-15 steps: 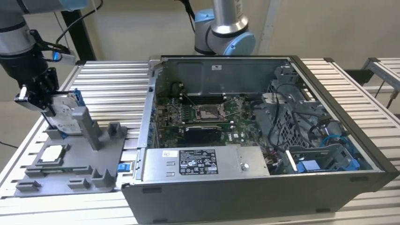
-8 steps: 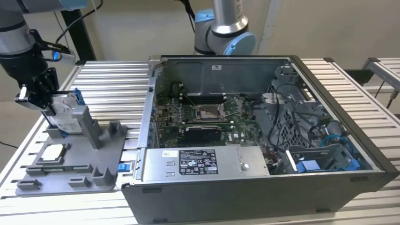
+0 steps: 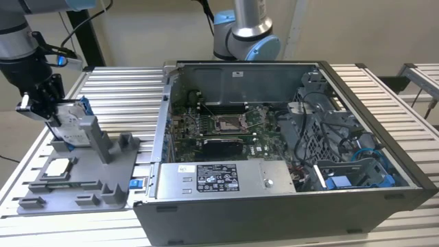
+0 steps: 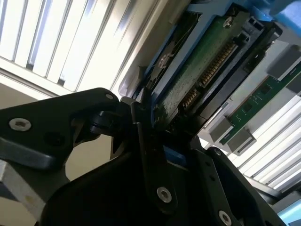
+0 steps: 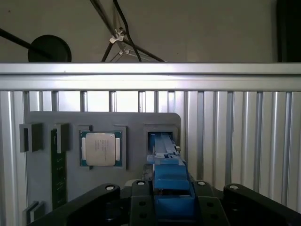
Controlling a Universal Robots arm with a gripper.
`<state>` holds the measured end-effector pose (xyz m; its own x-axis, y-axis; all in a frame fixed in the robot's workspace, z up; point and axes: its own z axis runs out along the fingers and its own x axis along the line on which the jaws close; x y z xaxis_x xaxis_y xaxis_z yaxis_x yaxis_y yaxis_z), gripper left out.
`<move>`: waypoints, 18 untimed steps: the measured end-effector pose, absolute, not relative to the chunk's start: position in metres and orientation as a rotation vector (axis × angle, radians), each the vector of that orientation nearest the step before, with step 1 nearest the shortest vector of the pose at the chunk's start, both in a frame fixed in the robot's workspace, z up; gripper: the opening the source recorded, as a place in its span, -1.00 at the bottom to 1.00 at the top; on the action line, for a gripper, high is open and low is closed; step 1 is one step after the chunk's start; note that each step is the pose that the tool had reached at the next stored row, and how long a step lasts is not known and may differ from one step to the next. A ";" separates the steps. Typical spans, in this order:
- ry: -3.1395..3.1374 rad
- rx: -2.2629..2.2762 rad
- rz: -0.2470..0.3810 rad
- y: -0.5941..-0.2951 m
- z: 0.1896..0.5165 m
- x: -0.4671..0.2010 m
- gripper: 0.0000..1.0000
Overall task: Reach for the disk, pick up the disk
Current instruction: 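Pick up the disk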
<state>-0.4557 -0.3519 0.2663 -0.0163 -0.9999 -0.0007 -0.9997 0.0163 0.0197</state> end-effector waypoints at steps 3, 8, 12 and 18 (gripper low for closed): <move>-2.230 2.194 -0.023 -0.352 0.267 -0.456 -1.00; -2.230 2.194 -0.023 -0.352 0.269 -0.456 -1.00; -2.230 2.194 -0.023 -0.352 0.273 -0.456 -1.00; -2.230 2.194 -0.023 -0.352 0.278 -0.456 -1.00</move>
<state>-0.4557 -0.3519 0.2779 -0.0163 -0.9999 -0.0007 -0.9997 0.0163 0.0197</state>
